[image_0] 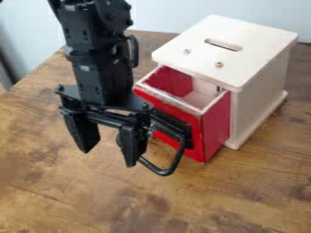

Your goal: Close the drawer

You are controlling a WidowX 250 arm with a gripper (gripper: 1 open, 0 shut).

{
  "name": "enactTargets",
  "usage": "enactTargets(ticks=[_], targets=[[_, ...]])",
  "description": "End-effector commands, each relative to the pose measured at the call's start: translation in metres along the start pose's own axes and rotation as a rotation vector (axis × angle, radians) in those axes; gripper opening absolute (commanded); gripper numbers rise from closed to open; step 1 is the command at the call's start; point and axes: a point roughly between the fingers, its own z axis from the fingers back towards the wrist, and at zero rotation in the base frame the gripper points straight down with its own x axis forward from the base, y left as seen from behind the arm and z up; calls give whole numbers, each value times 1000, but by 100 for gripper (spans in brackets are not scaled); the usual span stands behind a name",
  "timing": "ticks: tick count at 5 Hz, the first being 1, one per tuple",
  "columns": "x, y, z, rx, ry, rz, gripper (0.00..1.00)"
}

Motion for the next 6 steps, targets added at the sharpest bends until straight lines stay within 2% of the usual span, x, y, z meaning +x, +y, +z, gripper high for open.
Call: enactTargets(ticks=[1,4,6], targets=[[2,-2,-4,4,6,-18,100],[23,-12,-39,31,20,-58,100],[40,-14,-45,34,9,-69,100]])
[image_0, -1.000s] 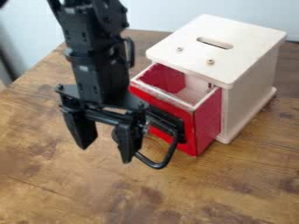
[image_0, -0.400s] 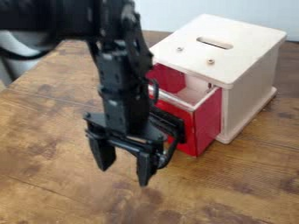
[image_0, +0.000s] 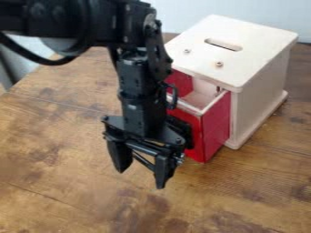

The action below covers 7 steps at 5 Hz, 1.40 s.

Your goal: Close the drawer

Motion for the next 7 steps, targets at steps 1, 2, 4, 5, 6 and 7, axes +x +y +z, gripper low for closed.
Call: enactTargets(ticks=[1,2,4,5,6,7], targets=[[12,-1,14,9,-54,-13,100],[19,0,12,8,-54,-15,100],[35,2,11,5,-67,-11,100],[40,2,9,4,-68,-12,100],[45,2,8,2,-69,-15,100],[48,1,5,0,-64,-18,100]])
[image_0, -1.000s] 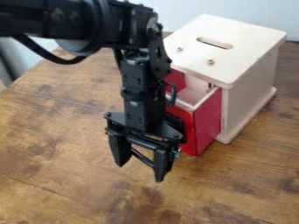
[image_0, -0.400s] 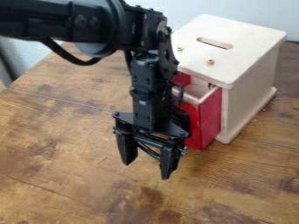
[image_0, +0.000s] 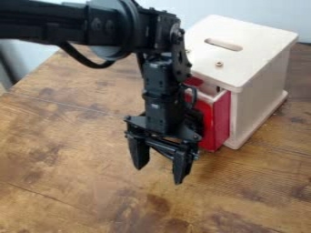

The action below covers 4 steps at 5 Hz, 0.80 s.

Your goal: Close the drawer

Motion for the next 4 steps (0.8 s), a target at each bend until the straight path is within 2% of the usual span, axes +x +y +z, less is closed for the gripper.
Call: enactTargets(ticks=[1,4], targets=[[20,3,23,3,-95,-9,100],[31,2,22,-3,-77,-12,100]])
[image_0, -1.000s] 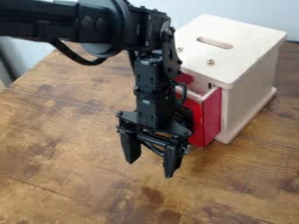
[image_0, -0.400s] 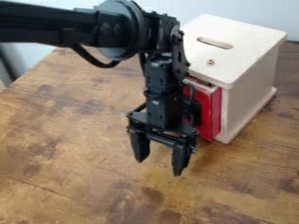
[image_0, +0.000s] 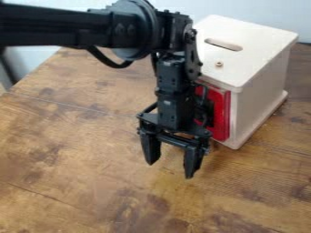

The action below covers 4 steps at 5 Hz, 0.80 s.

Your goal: Close the drawer

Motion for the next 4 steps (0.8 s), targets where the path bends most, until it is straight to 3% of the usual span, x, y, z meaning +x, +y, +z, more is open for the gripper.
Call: enactTargets(ticks=[1,3,4], targets=[[14,4,23,5,-79,0,100],[13,2,21,5,-66,3,100],[7,6,32,8,-87,4,100]])
